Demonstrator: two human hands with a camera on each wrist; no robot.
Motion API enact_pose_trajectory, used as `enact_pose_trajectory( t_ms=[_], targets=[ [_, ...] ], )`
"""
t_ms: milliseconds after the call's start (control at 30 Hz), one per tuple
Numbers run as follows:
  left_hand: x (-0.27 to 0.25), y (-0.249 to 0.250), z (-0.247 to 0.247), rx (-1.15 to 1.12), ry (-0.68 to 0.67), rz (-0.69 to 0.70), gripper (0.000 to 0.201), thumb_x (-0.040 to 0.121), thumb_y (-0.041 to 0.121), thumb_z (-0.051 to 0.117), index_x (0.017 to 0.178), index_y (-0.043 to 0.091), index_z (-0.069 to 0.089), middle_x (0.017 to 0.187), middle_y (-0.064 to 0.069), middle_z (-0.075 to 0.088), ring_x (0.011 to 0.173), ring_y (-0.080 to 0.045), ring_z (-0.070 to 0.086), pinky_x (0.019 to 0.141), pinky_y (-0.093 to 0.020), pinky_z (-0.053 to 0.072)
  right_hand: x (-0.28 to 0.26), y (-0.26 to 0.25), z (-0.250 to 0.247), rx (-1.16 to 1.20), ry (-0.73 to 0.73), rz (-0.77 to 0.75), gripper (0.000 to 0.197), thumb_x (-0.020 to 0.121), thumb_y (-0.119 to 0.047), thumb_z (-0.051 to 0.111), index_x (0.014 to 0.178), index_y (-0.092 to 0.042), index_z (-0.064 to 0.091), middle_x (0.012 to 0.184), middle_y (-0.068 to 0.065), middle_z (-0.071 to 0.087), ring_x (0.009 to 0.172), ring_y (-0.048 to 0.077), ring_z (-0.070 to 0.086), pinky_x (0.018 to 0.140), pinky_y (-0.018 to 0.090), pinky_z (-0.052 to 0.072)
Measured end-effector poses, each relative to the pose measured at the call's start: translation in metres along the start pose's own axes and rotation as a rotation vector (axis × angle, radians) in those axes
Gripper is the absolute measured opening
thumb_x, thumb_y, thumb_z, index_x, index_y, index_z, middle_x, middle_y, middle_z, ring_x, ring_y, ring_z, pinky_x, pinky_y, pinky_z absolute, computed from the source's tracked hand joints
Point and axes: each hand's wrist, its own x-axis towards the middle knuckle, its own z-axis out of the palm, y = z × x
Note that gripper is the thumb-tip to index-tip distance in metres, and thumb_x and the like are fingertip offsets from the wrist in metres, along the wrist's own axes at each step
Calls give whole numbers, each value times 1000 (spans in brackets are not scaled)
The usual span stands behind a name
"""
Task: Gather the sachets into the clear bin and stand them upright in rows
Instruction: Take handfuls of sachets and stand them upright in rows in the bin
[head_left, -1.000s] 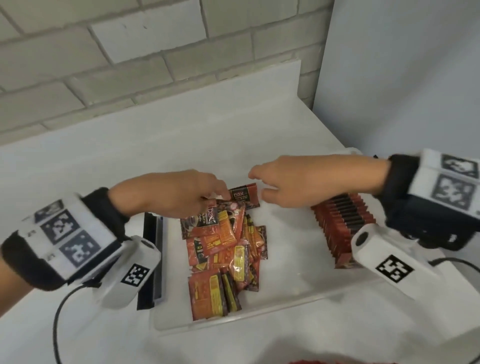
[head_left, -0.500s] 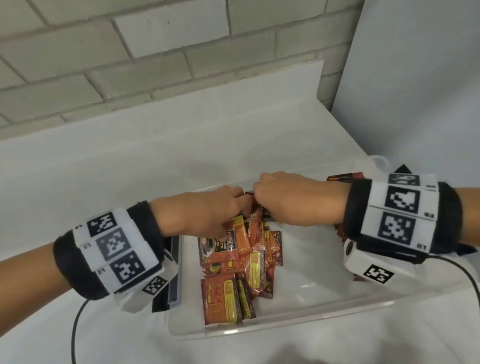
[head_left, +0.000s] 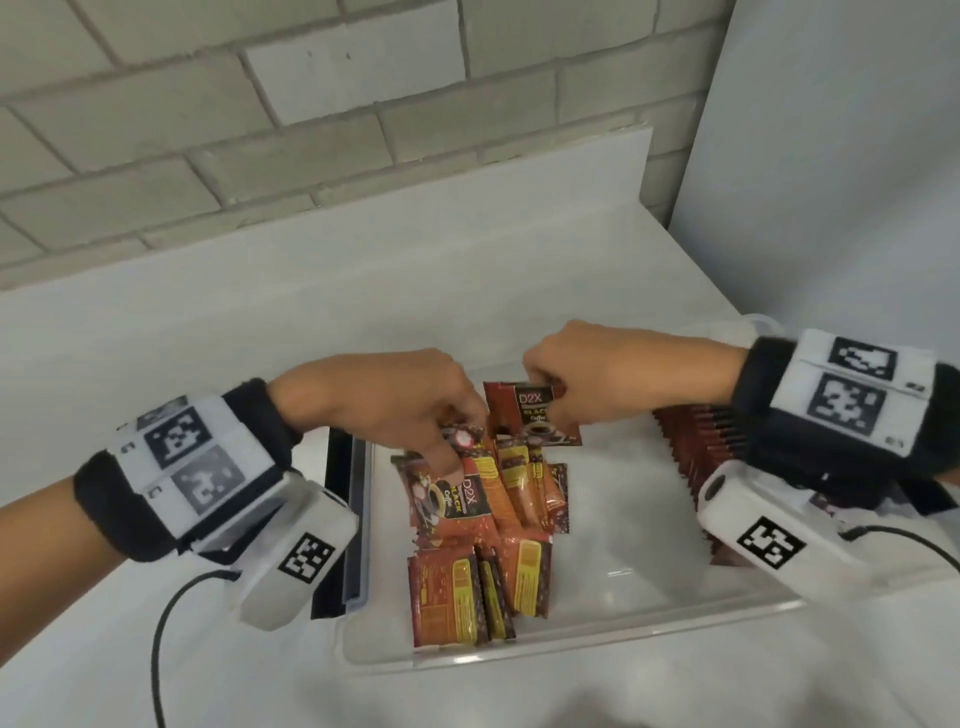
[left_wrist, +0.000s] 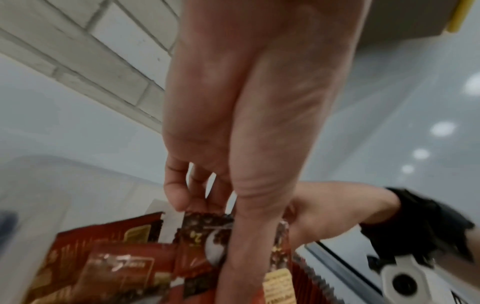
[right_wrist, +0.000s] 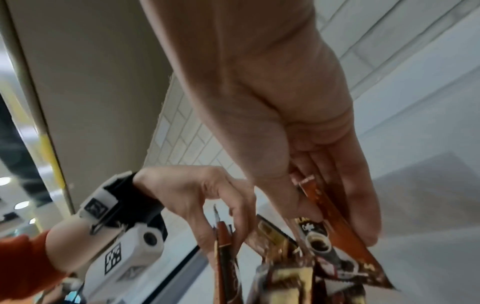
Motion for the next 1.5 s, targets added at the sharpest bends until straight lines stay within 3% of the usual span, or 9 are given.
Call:
enact_pose_trajectory(
  t_ms=[167,400,667,767,933,1033,1267,1367,1500],
  targets=[
    [-16,3,-28,-308,98,-16,11,79,28,75,83,37,70,86,18,73,81,-2,68,73,-15,48,-25,18,-19,297,200,-29,14,85,-22,65,75,-26,55,67,-5,65,60,8,60,60,24,45],
    [-8,11,-39,-695,302,23,24,86,27,65,109,21,64,106,7,73,101,-9,67,86,-19,50,-49,37,-20,951,110,-164,17,88,-4,60,73,-10,58,74,2,67,72,6,63,71,16,50],
    [37,30,-22,-1256,491,107,33,94,14,51,127,17,48,115,-3,69,104,-18,67,79,-34,58,-38,46,-19,1466,405,-88,42,101,-42,31,116,-17,60,110,7,72,104,14,67,86,32,57],
    [52,35,-21,-1330,580,62,39,98,14,50,134,11,37,127,-12,61,107,-22,66,79,-36,59,-34,42,-20,1428,415,-124,48,88,-60,33,119,-30,55,118,1,70,107,13,67,91,34,54],
    [66,42,-15,-1511,576,87,42,93,9,56,127,16,33,108,-7,69,98,-23,69,79,-44,59,-23,47,-9,1279,535,-65,52,85,-29,69,131,-17,49,120,0,67,107,14,67,95,39,53],
    [73,36,-9,-1670,499,194,67,88,14,66,142,20,26,128,-18,60,111,-36,63,84,-61,52,-23,50,-10,1329,530,-109,46,86,-22,67,129,-17,50,117,-1,69,107,13,67,91,32,55],
    [77,37,2,-1882,121,433,52,86,53,48,124,21,64,132,-18,58,117,-44,56,84,-68,46,-23,50,-7,1208,521,-111,39,88,-24,65,125,-20,54,112,-3,71,101,10,68,87,26,55],
    [80,39,4,-1839,245,388,36,89,46,44,107,34,73,124,-11,65,114,-41,60,82,-65,49,-21,52,-5,1161,553,-83,37,89,-22,65,124,-18,53,110,-3,71,96,9,69,82,23,55],
    [82,36,6,-1856,397,390,37,94,29,47,130,25,55,128,-16,61,112,-39,61,79,-61,53,-17,58,-2,1020,631,4,64,80,-41,71,134,-24,44,122,-2,61,106,10,63,90,26,54]
  ],
)
